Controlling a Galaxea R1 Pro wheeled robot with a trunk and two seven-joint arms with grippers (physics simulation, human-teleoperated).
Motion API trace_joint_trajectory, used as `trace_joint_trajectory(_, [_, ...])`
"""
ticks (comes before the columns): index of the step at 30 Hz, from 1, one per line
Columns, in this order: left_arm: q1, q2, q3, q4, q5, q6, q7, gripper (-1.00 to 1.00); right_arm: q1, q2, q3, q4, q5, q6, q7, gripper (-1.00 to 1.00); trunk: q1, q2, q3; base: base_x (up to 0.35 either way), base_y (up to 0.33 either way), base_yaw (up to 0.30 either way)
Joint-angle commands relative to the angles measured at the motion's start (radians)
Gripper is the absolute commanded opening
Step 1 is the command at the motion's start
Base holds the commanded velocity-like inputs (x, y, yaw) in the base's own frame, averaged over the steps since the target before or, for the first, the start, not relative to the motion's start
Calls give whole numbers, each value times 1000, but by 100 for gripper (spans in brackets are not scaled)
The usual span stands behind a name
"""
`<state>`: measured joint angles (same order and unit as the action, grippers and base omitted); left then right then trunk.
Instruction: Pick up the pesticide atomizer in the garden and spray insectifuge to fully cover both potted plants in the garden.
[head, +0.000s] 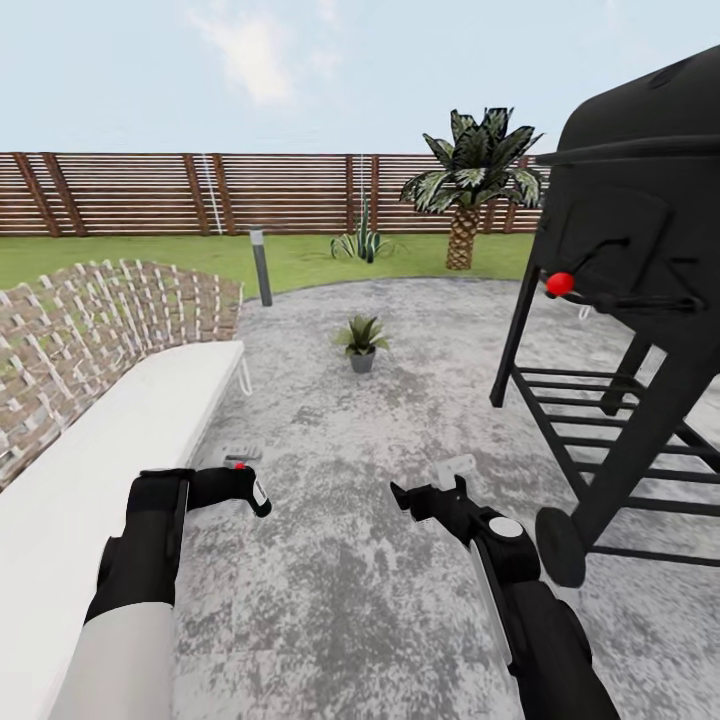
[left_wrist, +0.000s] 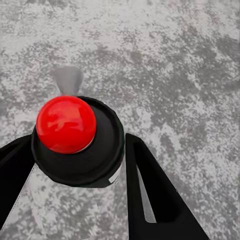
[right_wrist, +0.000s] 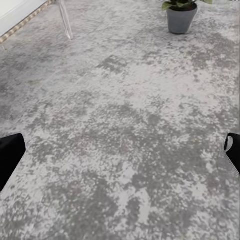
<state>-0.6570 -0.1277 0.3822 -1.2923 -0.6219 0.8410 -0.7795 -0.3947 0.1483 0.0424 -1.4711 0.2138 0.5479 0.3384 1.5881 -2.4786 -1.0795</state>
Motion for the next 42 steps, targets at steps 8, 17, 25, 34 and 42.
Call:
trace_joint_trajectory(8, [-1,-1,3,-2,-9,3,-10,-100,-1,0,-1,-2,10,4,8,100,0,0,-1,332,0,0])
trace_joint_trajectory(17, [-1,-1,4,-2,-9,3,-10,-100,-1,0,-1,-2,11,3,8,100,0,0,-1,332,0,0])
trace_joint_trajectory(25, [-1,-1,4,-2,-9,3,-10,-100,0,0,-1,-2,12,3,8,100,0,0,-1,332,0,0])
trace_joint_trajectory(34, [-1,0,5,-2,-9,3,-10,-100,-1,0,-1,-3,12,3,8,100,0,0,-1,332,0,0])
trace_joint_trajectory(42, [-1,0,6,-2,-9,3,-10,-100,-1,-1,-2,-2,12,3,8,100,0,0,-1,332,0,0])
